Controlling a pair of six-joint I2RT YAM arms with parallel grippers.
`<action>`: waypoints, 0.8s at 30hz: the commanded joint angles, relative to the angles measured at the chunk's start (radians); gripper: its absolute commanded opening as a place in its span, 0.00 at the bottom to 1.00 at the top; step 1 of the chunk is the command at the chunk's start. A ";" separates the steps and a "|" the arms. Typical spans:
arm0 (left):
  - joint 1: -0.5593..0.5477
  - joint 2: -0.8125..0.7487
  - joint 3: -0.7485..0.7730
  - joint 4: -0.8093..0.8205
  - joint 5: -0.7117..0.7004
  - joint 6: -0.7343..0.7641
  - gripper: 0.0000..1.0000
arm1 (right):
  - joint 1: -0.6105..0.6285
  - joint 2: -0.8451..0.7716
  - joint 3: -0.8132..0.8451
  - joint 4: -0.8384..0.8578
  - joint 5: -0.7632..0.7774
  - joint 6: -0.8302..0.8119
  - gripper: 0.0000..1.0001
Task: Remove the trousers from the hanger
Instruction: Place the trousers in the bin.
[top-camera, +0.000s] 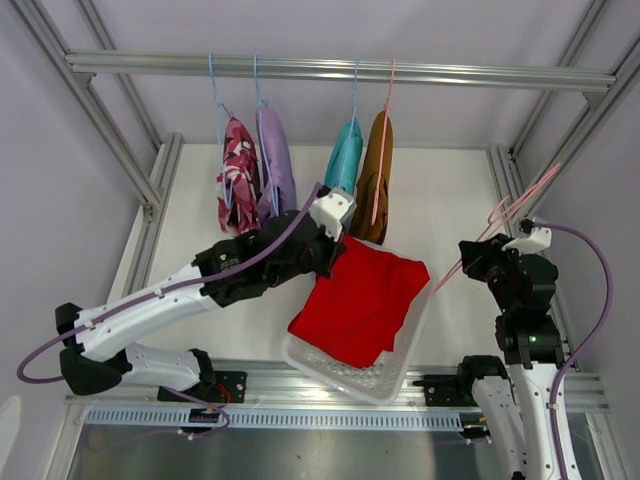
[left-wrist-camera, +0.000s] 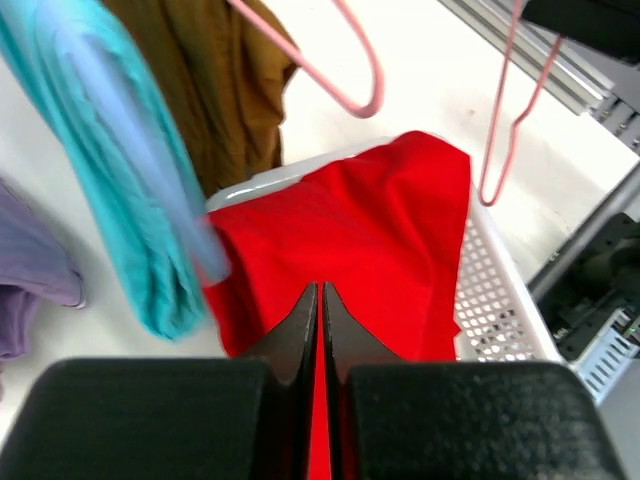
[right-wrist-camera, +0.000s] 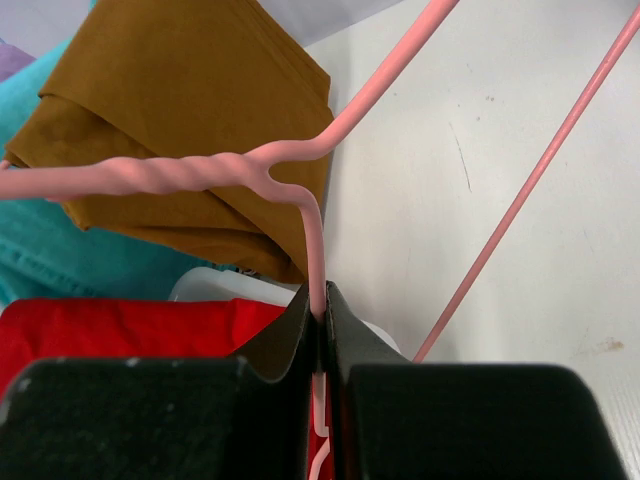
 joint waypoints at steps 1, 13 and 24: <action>-0.013 0.032 0.068 -0.035 0.055 -0.016 0.02 | 0.002 -0.039 -0.022 0.076 -0.005 0.011 0.00; -0.066 0.012 0.055 -0.066 -0.013 -0.030 0.15 | 0.002 -0.059 -0.053 0.104 -0.023 0.020 0.00; -0.069 0.165 -0.044 0.023 -0.089 -0.038 0.01 | 0.000 -0.065 -0.061 0.104 -0.031 0.023 0.00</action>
